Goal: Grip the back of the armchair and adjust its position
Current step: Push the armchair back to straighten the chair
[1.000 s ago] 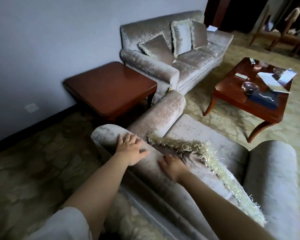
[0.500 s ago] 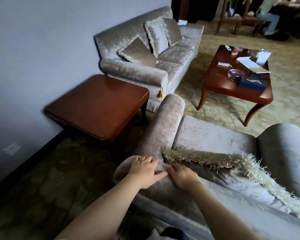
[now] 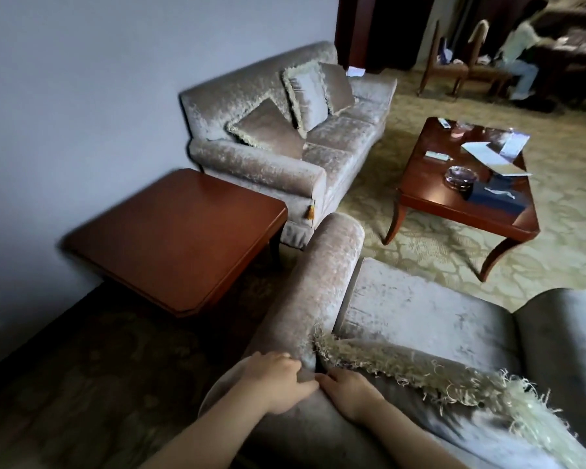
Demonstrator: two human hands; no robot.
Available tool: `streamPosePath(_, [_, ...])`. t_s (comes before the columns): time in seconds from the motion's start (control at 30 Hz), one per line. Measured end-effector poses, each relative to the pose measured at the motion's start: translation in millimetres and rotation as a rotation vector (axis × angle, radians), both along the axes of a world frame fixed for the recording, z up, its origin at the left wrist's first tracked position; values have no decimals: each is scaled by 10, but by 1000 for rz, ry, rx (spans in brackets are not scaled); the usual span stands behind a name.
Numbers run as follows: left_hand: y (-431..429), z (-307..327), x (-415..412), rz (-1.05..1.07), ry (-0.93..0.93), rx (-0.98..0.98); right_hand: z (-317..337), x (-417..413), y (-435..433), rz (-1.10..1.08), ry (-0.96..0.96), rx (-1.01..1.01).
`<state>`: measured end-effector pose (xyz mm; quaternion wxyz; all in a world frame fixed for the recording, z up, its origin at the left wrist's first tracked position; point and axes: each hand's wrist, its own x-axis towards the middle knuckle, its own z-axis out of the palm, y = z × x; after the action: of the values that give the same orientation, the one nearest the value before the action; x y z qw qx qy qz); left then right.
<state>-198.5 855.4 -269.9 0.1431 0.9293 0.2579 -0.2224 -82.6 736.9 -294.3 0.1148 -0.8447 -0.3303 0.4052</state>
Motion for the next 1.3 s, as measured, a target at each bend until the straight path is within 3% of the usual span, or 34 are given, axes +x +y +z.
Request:
streamPosePath(0.17, [113, 54, -17, 29, -157, 94, 88, -26, -69, -87, -158, 103])
streamPosePath(0.27, [74, 59, -166, 10, -137, 105, 141, -145, -263, -130, -195, 127])
streamPosePath(0.63, [-581, 171, -525, -66, -174, 264, 438, -250, -1346, -320, -373, -44])
streamPosePath(1.0, [-2303, 202, 186, -396, -188, 94, 465, 117, -3230, -489, -535, -151])
streamPosePath(1.3, [-4034, 144, 1348, -368, -98, -47, 363, 812, -4519, -401, -501, -195])
